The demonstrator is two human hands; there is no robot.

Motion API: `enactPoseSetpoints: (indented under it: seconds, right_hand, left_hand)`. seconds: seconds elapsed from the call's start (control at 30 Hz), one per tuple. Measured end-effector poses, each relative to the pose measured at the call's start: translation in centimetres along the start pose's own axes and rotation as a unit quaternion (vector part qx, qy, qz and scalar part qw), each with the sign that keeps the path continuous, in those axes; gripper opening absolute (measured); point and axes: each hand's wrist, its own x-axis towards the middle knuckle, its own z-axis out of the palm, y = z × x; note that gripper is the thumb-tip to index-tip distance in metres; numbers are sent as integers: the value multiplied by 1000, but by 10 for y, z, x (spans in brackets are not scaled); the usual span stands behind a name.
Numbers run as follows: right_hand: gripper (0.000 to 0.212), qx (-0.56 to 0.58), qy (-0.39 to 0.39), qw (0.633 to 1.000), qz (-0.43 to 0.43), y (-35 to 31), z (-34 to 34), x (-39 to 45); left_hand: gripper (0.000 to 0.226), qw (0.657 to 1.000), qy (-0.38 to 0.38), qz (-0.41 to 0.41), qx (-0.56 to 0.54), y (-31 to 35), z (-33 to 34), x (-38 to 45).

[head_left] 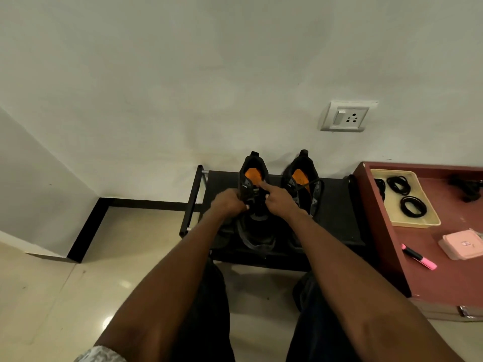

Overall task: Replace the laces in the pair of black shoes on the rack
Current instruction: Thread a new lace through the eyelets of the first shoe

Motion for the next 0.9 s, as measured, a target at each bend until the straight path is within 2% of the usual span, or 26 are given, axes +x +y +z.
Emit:
enactPoseSetpoints:
  seconds: [0.07,0.17,0.33,0.4,0.5,0.57,0.77,0.9]
  right_hand:
    - [63,-9,2,1000,-4,0,-1,0]
    - [59,6,0,1000,-3,-1,-3,-3]
    - [56,7,-1,1000,-2,-2,-2,-4]
    - [58,4,0,1000,-7,-2,-2,-5]
    - [59,6,3,1000,7,-5,-3,-6]
    - [56,14,0,999,31,-8,-4,-5]
    - [59,27,-13,998,62,-12,-6,-6]
    - [67,34,-24,998,56,-12,-1,-7]
  left_hand:
    - [11,999,10,4,38,-9,17,3]
    - [15,997,57,25,44,-17,23,7]
    - [16,978,135,99,-128,0,-6,-4]
    - [15,950,179,132,-219,17,-27,-14]
    - [13,870,262,188,-373,44,-71,-30]
    - [13,835,277,224,-420,58,-92,-38]
    - [14,815,275,247,-446,70,-93,-41]
    - [15,818,285,252,-431,73,-92,-40]
